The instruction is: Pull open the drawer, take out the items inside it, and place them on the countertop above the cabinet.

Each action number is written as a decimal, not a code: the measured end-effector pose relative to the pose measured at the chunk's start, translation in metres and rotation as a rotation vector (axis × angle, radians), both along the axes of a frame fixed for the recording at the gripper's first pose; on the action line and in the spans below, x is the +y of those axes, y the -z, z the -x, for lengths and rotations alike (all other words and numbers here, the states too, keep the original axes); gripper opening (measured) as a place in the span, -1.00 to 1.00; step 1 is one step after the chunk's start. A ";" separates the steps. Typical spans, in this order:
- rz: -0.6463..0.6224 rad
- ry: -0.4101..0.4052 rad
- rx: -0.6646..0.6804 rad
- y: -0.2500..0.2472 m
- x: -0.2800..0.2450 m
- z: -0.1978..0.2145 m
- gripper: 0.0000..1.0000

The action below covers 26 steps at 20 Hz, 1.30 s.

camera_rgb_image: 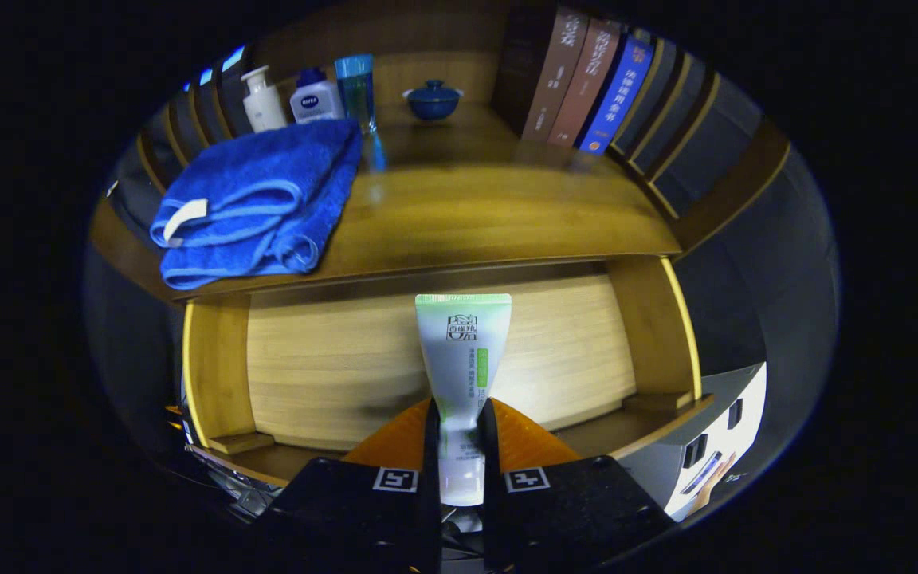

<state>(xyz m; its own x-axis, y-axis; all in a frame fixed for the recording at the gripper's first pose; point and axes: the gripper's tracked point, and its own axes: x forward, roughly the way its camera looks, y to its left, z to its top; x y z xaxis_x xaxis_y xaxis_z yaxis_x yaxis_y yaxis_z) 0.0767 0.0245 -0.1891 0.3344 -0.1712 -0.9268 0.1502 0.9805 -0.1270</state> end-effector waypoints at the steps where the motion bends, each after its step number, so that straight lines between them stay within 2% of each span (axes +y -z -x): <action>1: 0.009 0.006 -0.012 -0.011 -0.002 -0.004 -0.51; 7: 0.016 -0.039 -0.051 -0.034 -0.008 -0.067 -0.51; 12: -0.004 -0.057 -0.048 -0.019 -0.015 -0.126 -0.51; 16: -0.005 -0.102 -0.031 0.001 -0.020 -0.167 -0.51; 19: -0.043 -0.089 -0.008 0.015 -0.013 -0.184 -0.51; 26: -0.047 -0.139 0.002 0.024 -0.012 -0.215 -0.51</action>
